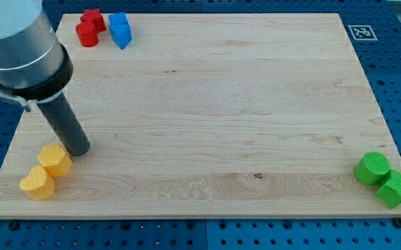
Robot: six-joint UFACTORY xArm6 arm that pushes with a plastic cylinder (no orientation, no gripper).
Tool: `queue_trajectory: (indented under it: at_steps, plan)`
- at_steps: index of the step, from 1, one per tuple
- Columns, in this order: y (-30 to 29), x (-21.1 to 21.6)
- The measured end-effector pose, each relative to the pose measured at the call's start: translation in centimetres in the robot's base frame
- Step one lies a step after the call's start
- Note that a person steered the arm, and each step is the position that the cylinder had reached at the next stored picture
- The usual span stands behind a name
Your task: Move the arm near the right center
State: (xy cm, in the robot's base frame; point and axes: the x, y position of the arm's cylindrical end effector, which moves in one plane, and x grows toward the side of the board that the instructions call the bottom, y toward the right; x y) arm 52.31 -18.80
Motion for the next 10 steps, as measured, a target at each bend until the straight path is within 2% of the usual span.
queue_trajectory:
  at_steps: [4,6,10]
  plan:
    - [13.7,-2.1]
    - [17.4,-4.2]
    - [31.4,-4.5]
